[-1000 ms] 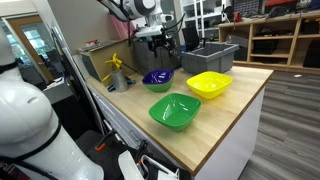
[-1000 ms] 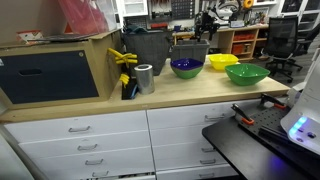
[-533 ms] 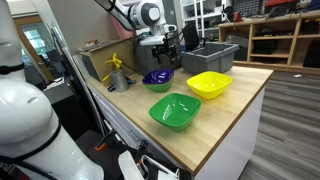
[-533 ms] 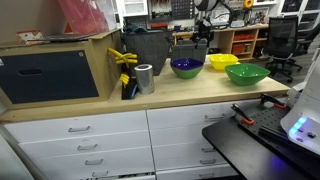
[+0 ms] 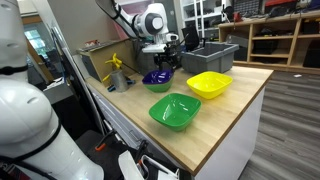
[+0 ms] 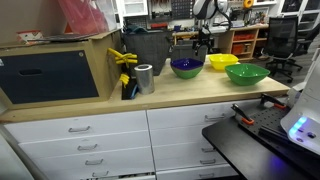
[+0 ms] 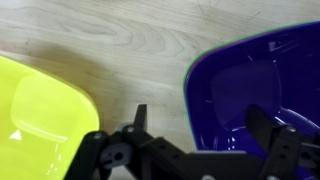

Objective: Remove the blue bowl from the stacked bowls

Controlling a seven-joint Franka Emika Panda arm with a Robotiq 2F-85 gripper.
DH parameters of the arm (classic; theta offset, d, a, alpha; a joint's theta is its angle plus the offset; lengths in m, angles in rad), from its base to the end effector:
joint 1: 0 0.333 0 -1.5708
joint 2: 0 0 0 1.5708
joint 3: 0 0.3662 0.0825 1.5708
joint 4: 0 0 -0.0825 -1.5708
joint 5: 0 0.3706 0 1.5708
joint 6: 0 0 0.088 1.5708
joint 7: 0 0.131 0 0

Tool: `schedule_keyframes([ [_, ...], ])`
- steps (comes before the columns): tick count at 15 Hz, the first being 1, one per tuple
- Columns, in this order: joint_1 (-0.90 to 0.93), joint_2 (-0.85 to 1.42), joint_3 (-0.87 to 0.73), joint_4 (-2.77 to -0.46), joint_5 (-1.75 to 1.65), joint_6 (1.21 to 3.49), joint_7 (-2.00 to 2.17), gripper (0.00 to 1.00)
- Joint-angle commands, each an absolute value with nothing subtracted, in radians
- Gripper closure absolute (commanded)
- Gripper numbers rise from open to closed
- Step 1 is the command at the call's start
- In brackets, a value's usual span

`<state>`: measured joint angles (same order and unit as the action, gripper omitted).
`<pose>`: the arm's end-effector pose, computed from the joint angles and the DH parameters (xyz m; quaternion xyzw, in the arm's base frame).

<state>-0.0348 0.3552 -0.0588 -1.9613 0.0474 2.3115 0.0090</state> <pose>0.6179 -0.0541 0.3257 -0.9978 0.0655 0.0018 0.0073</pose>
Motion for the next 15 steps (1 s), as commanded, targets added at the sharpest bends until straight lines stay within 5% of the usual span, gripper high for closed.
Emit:
schedule_keyframes([
  [1,-0.041,0.387,-0.054,-1.949,0.051,2.322,0.035,0.00],
  [2,-0.041,0.396,-0.054,-1.951,0.052,2.323,0.038,0.00],
  [3,-0.041,0.403,-0.052,-1.953,0.055,2.323,0.036,0.22],
  [13,-0.034,0.434,-0.029,-1.951,0.064,2.299,0.044,0.95],
  [15,-0.035,0.428,-0.024,-1.945,0.068,2.290,0.037,1.00],
])
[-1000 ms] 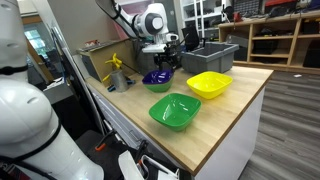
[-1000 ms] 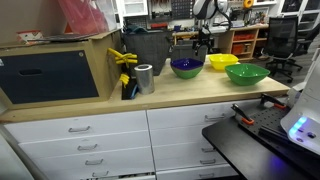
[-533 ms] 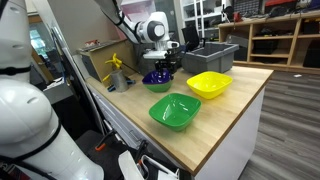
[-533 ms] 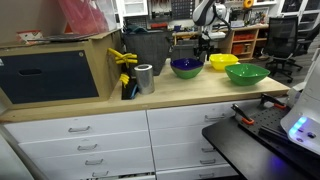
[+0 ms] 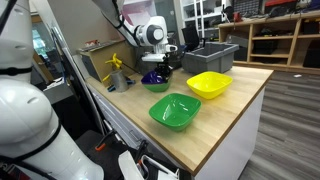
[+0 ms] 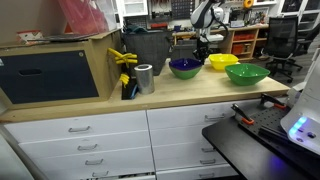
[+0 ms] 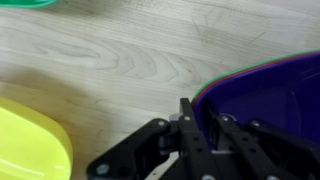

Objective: Remove the blue bowl from the stacked bowls

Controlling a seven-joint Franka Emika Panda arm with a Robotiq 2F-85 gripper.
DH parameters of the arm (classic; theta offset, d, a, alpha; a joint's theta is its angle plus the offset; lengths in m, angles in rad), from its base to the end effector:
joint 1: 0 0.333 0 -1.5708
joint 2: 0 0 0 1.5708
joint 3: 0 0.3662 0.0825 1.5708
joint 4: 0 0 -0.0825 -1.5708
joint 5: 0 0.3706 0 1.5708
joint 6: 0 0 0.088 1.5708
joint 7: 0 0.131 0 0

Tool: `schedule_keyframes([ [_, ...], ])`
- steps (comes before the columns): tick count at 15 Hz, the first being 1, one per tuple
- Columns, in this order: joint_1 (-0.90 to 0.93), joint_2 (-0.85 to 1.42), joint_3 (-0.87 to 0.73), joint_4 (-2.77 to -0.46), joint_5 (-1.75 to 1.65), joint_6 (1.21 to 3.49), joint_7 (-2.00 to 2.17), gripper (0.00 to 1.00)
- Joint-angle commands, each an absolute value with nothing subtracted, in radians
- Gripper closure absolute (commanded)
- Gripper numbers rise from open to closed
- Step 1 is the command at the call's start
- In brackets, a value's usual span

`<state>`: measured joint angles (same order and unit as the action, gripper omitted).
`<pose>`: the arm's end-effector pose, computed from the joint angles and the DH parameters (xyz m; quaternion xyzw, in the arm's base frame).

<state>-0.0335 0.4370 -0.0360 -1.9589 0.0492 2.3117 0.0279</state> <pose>0.6172 -0.0399 0.2758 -0.9970 0.0646 0.0416 0.0106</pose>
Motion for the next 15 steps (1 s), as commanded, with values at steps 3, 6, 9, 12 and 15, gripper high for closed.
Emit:
schedule_keyframes([
  [3,-0.037,0.417,-0.012,-1.930,0.077,2.268,0.020,1.00],
  [6,-0.037,0.403,0.000,-1.909,0.087,2.245,0.013,0.99],
  [9,-0.035,0.397,0.011,-1.895,0.096,2.240,0.014,0.99],
  [12,-0.030,0.411,0.024,-1.885,0.106,2.253,0.017,0.98],
  [15,-0.024,0.436,0.048,-1.879,0.145,2.261,0.014,0.98],
])
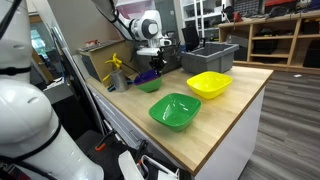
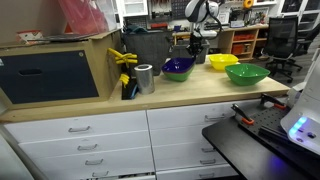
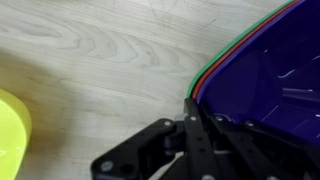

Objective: Remove the blue bowl from the stacked bowls

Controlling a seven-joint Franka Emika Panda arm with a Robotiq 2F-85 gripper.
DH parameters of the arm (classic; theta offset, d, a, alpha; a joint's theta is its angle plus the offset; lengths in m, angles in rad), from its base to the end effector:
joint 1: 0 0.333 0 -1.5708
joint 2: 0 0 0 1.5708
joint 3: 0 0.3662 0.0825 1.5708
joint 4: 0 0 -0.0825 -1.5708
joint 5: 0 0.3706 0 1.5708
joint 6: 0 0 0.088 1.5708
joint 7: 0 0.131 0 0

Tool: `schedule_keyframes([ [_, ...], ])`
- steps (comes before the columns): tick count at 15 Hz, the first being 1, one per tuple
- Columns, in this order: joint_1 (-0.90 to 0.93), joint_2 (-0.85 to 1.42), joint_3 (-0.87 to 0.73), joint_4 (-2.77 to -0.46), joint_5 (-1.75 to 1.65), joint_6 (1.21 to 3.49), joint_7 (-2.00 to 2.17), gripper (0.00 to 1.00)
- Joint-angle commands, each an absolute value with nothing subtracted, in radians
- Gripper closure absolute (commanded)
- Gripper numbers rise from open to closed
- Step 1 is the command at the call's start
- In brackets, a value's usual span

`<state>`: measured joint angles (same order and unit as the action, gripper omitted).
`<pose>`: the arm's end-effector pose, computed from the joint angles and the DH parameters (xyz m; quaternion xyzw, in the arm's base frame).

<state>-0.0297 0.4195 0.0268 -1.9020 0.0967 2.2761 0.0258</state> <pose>0.6339 0.0011 0.3068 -0.9977 0.0475 0.0232 0.0413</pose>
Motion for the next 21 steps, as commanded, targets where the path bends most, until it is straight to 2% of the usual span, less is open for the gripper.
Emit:
schedule_keyframes([
  [1,-0.024,0.449,0.062,-1.873,0.172,2.261,0.015,0.98],
  [9,-0.031,0.476,0.139,-1.802,0.337,2.229,-0.013,0.98],
  [21,-0.050,0.463,0.133,-1.754,0.379,2.157,-0.058,0.98],
])
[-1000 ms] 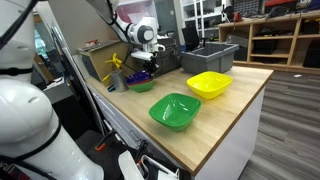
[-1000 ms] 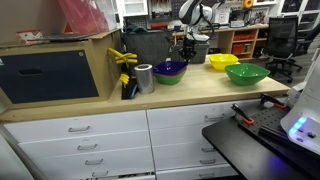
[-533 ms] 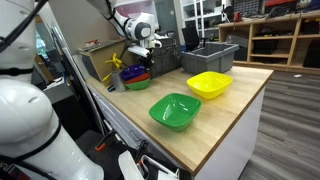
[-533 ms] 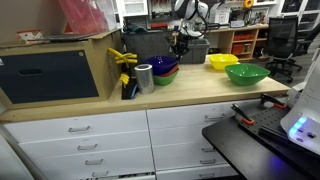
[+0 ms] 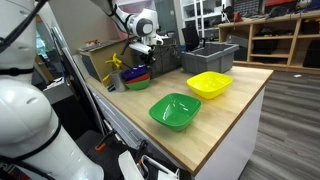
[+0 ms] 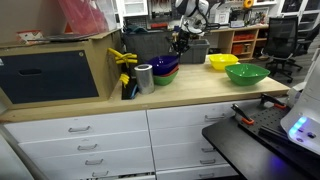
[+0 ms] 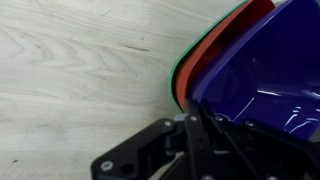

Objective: Remove the blue bowl from the stacked bowls

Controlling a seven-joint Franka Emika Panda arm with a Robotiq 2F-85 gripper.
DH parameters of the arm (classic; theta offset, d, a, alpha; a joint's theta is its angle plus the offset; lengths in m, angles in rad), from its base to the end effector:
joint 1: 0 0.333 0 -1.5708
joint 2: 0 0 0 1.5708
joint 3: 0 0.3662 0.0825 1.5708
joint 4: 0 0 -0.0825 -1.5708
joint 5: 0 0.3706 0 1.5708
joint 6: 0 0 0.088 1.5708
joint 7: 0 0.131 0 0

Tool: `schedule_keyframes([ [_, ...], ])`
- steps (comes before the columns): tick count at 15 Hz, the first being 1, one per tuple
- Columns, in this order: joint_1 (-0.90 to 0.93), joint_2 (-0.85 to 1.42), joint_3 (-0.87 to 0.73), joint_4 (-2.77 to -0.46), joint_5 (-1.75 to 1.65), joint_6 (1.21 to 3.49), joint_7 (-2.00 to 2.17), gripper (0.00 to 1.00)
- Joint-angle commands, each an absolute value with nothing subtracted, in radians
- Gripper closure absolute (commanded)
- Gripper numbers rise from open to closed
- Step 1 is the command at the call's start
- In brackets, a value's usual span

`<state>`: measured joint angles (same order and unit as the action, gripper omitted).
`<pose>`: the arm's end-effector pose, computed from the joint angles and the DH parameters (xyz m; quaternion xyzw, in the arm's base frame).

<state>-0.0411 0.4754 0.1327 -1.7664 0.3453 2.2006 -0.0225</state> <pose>0.6636 0.0700 0.3265 -0.9843 0.0543 0.0262 0.1660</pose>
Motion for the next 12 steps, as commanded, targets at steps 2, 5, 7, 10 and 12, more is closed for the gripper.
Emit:
schedule_keyframes([
  [2,-0.054,0.457,0.136,-1.750,0.391,2.154,-0.066,0.98],
  [5,-0.065,0.440,0.140,-1.730,0.433,2.150,-0.077,0.98],
  [7,-0.076,0.432,0.136,-1.704,0.464,2.135,-0.080,0.98],
  [10,-0.085,0.416,0.118,-1.667,0.454,2.095,-0.076,0.98],
  [12,-0.091,0.405,0.099,-1.645,0.432,2.058,-0.071,0.98],
])
